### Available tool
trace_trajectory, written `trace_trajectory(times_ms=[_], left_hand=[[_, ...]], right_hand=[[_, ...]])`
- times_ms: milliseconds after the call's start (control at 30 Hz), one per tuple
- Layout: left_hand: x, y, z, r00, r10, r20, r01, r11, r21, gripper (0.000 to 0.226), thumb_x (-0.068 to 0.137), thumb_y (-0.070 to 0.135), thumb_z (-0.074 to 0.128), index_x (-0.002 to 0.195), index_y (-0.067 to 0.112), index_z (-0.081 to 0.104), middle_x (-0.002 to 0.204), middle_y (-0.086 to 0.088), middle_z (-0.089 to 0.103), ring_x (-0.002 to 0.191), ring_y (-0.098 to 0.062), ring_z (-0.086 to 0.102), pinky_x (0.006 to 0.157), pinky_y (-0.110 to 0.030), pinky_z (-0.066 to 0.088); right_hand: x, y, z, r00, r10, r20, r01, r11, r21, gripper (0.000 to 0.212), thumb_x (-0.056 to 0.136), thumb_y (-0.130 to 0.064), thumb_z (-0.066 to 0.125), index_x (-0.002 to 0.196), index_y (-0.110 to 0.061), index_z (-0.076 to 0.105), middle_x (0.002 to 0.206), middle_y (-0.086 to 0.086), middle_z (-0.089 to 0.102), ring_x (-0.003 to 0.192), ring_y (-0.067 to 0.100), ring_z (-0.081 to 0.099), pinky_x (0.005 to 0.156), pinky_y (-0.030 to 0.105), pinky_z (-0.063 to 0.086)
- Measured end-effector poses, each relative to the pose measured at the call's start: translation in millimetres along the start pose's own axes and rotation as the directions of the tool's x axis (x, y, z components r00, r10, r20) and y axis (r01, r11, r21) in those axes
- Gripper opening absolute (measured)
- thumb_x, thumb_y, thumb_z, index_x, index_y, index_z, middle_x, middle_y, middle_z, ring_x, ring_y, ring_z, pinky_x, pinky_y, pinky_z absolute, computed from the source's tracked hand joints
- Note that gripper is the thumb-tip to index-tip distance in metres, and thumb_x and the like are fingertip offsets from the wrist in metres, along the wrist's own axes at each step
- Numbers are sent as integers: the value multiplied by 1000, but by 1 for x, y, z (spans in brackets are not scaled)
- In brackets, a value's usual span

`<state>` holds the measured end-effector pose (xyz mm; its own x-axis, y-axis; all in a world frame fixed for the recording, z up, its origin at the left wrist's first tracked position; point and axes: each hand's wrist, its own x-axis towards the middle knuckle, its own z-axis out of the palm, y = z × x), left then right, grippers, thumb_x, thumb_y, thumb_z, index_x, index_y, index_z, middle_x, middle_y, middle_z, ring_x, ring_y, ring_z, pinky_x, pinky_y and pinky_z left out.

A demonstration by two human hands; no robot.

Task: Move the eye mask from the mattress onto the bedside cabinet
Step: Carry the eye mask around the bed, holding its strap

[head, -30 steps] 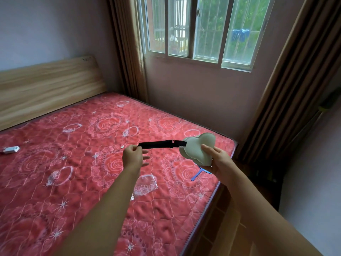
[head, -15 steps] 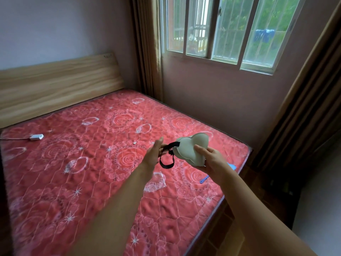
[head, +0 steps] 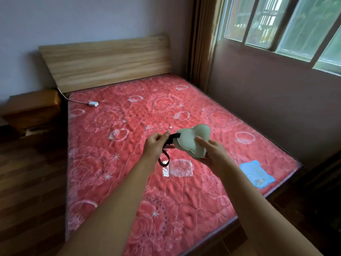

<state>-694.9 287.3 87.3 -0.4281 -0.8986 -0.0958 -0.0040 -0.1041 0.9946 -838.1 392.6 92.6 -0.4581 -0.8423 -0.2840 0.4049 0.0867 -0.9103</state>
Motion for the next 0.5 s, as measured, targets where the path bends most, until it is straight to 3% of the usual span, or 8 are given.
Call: trace_trajectory(times_ms=[167, 333, 500], left_hand=[[-11, 3, -66, 982, 43, -182, -46, 999, -13, 22, 86, 26, 62, 71, 12, 52, 65, 1, 69, 45, -10, 67, 54, -28, 53], [-38, 7, -154, 933, 65, -355, -84, 996, -39, 23, 85, 21, 63, 67, 13, 52, 49, 5, 70, 41, -11, 66, 39, -18, 51], [-81, 13, -244, 830, 93, -550, -123, 992, -19, 27, 85, 15, 63, 62, 13, 48, 48, 1, 65, 37, -10, 63, 37, -18, 49]], right_hand=[[8, 15, 60, 992, 40, 116, -32, 997, -75, 9, 86, -18, 60, 87, -10, 63, 82, 10, 66, 57, 14, 69, 51, 25, 59], [8, 39, 145, 963, 83, 255, -47, 989, -143, 20, 87, -20, 59, 99, -4, 61, 84, 9, 64, 70, 18, 65, 56, 27, 60], [-11, 76, 237, 919, 128, 372, -76, 985, -152, 12, 86, -18, 60, 89, -6, 62, 81, 8, 65, 58, 13, 68, 50, 24, 58]])
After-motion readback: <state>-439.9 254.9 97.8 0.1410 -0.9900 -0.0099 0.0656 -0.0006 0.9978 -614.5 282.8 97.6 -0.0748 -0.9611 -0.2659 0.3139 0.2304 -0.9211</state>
